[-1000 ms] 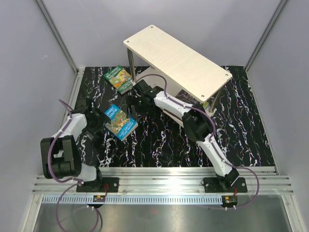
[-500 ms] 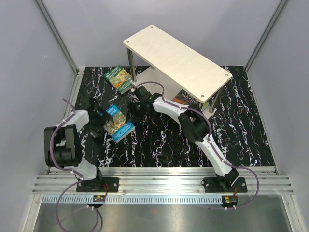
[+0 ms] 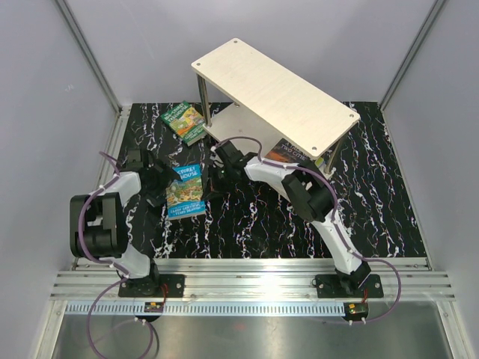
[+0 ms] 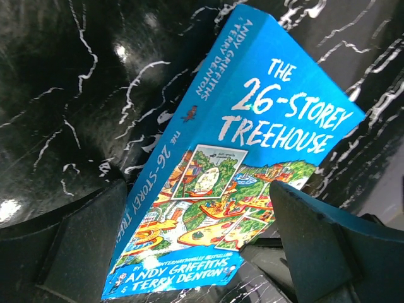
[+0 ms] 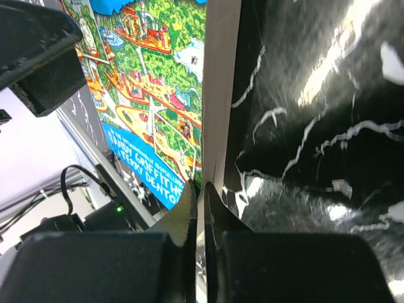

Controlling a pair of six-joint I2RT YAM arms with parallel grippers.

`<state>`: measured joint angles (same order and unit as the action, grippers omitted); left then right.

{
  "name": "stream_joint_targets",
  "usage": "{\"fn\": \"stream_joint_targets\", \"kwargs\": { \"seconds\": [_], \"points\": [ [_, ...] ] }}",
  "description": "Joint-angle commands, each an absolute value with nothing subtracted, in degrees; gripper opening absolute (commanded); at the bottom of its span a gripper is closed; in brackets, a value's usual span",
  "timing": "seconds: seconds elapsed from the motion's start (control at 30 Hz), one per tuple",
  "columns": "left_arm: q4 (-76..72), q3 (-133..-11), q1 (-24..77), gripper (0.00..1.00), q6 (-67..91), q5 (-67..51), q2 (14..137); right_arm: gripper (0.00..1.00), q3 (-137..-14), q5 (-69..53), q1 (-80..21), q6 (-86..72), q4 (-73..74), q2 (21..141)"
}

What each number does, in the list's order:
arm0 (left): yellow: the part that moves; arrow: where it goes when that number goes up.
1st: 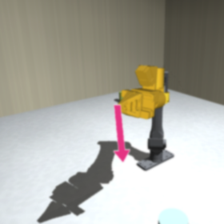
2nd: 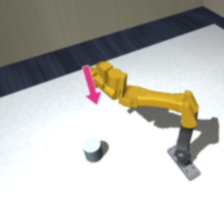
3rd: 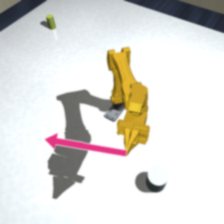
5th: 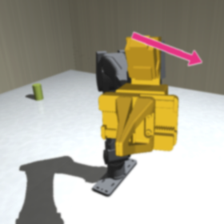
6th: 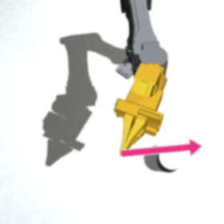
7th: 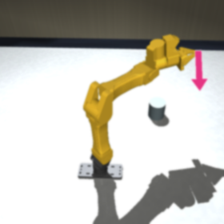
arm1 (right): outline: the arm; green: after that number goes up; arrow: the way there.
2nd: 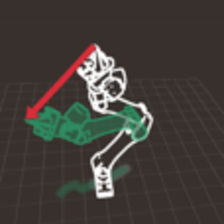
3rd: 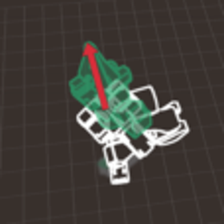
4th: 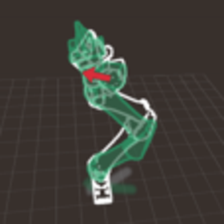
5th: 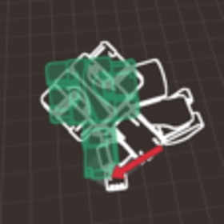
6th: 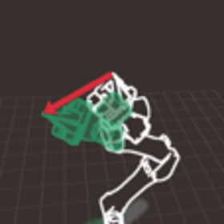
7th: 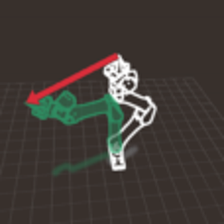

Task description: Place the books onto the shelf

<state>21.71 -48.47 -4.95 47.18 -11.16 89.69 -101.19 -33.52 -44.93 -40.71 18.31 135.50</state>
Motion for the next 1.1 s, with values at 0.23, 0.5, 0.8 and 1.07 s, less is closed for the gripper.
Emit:
{"fn": "stream_joint_targets", "kwargs": {
  "seconds": [0.23, 0.5, 0.8, 1.07],
  "points": [
    [20.0, -44.4, -3.8, 0.99, 46.0, -17.9, 85.3, 0.0, -93.7, -34.6, -47.1, -48.6, 8.5, 125.5],
    [6.9, -39.3, -2.8, 0.99, 44.1, -34.7, 82.5, 0.0, -91.1, -33.9, -47.5, -48.2, 9.2, 125.5],
    [2.2, -39.9, -2.5, 0.99, 41.9, -52.0, 74.3, 0.0, -86.1, -32.3, -47.5, -49.1, 7.6, 124.0],
    [3.2, -34.9, -2.1, 0.99, 41.1, -56.8, 72.5, 0.0, -82.4, -30.7, -47.5, -52.6, 2.9, 120.2]
  ]
}}
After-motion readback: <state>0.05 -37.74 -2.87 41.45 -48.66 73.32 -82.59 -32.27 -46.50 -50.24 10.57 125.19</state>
